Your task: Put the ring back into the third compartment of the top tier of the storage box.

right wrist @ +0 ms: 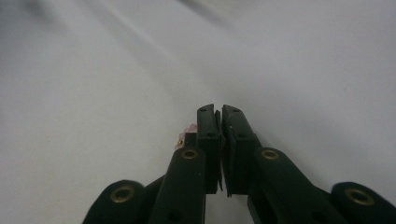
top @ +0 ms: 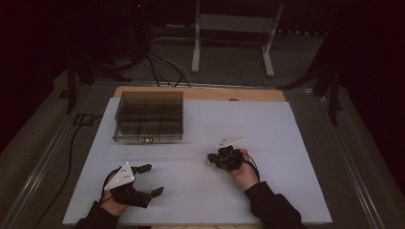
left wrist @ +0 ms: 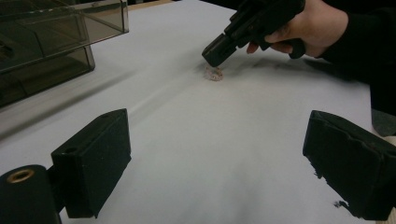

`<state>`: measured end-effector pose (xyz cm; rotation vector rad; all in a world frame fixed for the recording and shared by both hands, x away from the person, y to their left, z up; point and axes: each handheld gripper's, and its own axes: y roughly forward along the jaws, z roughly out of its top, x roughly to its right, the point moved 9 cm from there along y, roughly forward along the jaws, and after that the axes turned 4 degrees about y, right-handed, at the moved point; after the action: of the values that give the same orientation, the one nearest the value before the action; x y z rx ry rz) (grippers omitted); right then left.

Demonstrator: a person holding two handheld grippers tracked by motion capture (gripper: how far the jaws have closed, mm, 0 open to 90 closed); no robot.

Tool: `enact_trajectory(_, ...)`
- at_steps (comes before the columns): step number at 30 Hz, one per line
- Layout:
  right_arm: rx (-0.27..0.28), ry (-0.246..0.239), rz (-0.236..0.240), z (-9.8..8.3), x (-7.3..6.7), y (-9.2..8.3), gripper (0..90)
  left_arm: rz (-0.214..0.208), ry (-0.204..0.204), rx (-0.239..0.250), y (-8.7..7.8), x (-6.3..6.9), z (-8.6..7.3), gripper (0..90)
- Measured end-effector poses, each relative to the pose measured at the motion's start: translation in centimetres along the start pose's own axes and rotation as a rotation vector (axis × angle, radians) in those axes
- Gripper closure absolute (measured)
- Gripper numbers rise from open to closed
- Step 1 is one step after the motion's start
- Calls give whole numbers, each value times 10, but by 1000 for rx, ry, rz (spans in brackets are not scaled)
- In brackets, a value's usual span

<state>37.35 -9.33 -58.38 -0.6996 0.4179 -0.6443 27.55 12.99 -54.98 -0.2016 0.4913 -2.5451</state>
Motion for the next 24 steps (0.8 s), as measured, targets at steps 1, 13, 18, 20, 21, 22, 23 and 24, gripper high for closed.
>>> enact_trajectory(1, 3, 2, 2, 1, 0, -1, 870, 1, -1, 1, 0, 0, 0, 88)
enact_trajectory(13, 23, 8, 15, 8, -4, -10, 870, 4, 5, 8, -1, 0, 2, 88)
enact_trajectory(18, 26, 4, 17, 11, -6, -13, 870, 3, 3, 10, 0, 0, 2, 88)
enact_trajectory(20, 32, 5, 18, 13, -7, -14, 870, 2, 2, 16, 0, 0, 3, 88)
enact_trajectory(21, 31, 5, 20, 14, -7, -15, 870, 2, 2, 16, 0, 0, 3, 89)
enact_trajectory(22, 33, 4, 18, 15, -7, -17, 870, 5, 4, 11, 0, -1, 2, 88)
enact_trajectory(23, 36, 5, 19, 16, -7, -18, 870, 2, 2, 11, 0, -1, 2, 88)
enact_trajectory(24, 40, 9, 21, 17, -8, -19, 870, 2, 1, 13, 0, -1, 2, 88)
